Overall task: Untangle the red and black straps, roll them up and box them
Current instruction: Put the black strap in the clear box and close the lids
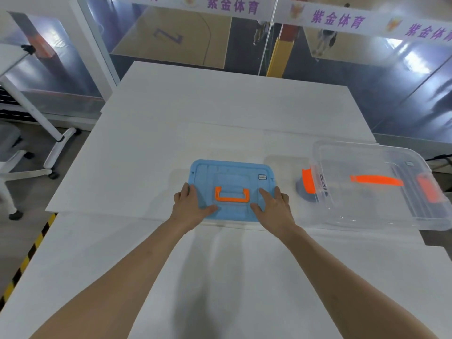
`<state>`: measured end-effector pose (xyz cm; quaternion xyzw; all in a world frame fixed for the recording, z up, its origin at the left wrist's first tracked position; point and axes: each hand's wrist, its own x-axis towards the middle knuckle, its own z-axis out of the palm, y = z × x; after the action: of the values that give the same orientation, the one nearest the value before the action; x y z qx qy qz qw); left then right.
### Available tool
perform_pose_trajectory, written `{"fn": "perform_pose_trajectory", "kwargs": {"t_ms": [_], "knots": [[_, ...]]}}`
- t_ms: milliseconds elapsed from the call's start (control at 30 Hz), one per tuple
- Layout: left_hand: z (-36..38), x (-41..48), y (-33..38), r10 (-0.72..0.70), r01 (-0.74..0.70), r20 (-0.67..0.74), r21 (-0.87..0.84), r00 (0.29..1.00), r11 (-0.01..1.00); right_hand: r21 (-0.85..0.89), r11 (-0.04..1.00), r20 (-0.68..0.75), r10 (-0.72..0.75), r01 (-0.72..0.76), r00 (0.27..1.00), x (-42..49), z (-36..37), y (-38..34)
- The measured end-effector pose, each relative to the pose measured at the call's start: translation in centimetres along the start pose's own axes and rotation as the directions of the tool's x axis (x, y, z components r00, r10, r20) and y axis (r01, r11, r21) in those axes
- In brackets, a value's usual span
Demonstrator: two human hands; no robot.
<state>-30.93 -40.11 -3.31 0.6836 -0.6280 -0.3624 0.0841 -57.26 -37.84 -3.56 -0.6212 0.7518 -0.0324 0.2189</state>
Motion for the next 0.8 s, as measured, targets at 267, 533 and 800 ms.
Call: {"fn": "perform_pose_trajectory", "kwargs": {"t_ms": [267, 533, 800], "knots": [[0.7, 0.1, 0.0, 0.012, -0.016, 0.019, 0.239, 1.000, 0.971, -0.023, 0.999, 0.083, -0.024, 0.026, 0.996, -0.1, 0.1, 0.5], [0.2, 0.5, 0.0, 0.040, -0.034, -0.013, 0.300, 0.999, 0.953, -0.058, 0.998, 0.102, -0.021, 0.027, 0.995, -0.2, 0.1, 0.2], [-0.2, -0.5, 0.6, -0.006, 0.008, -0.007, 0.264, 1.000, 0.965, -0.045, 0.999, 0.119, -0.011, 0.017, 0.993, -1.4, -1.3, -0.3]]}}
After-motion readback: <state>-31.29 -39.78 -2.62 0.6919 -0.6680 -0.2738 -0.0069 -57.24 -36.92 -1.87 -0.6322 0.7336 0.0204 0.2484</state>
